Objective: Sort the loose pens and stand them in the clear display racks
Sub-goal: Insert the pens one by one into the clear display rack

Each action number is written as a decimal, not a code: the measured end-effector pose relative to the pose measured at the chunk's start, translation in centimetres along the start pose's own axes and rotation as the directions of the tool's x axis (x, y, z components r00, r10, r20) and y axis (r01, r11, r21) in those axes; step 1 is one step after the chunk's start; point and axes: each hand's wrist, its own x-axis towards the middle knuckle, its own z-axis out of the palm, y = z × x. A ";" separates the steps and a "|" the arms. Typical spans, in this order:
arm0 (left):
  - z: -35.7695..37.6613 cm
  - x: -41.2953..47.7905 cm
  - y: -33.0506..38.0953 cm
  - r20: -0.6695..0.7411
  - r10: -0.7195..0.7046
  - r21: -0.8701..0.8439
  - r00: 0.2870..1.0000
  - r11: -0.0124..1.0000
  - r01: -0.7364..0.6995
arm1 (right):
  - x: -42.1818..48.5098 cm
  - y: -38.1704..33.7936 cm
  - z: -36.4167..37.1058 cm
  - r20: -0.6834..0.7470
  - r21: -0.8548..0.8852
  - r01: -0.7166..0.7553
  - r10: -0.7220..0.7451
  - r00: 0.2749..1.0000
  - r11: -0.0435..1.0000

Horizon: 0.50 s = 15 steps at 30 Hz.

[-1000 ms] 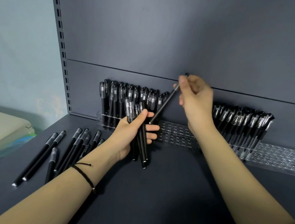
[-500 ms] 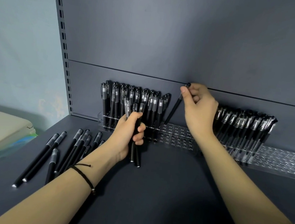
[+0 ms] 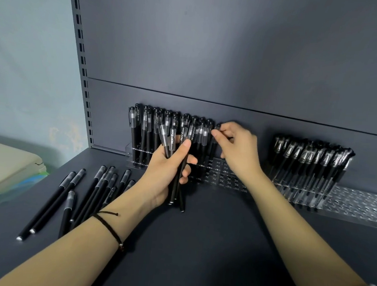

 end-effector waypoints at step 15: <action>0.3 -0.1 -0.1 0.129 0.005 -0.064 0.992 0.998 0.004 | -0.5 -4.4 -2.2 0.315 0.339 -0.118 0.006 0.949 0.933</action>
